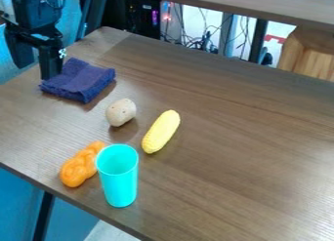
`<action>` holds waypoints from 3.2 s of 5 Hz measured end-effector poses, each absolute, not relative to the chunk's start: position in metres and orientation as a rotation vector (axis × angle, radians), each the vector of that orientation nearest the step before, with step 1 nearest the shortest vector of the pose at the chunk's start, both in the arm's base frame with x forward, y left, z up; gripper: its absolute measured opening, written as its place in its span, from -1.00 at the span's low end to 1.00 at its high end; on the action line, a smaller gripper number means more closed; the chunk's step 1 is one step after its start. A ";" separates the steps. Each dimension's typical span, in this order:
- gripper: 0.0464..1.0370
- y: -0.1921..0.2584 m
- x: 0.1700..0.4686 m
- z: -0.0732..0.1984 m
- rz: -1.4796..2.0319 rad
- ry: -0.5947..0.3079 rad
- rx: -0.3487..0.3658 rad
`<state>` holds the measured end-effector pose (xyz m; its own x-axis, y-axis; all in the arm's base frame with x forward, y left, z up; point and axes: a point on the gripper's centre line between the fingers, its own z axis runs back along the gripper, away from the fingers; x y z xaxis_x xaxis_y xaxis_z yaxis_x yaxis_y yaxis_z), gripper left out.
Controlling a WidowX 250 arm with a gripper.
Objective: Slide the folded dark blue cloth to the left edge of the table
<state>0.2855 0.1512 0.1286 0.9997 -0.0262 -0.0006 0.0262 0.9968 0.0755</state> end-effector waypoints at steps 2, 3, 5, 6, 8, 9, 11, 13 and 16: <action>0.93 0.158 0.309 0.106 -0.036 0.010 0.034; 0.93 0.173 0.323 0.104 0.002 -0.012 0.031; 0.93 0.184 0.349 0.073 0.083 -0.015 0.070; 0.93 0.191 0.357 0.062 0.132 -0.014 0.093; 0.93 0.196 0.384 0.059 0.105 -0.052 0.072; 0.93 0.200 0.389 0.049 0.102 -0.020 0.067; 0.93 0.208 0.384 0.035 0.123 0.009 0.116; 0.93 0.208 0.356 0.025 0.097 0.093 0.153; 0.93 0.208 0.274 0.024 0.119 0.218 0.130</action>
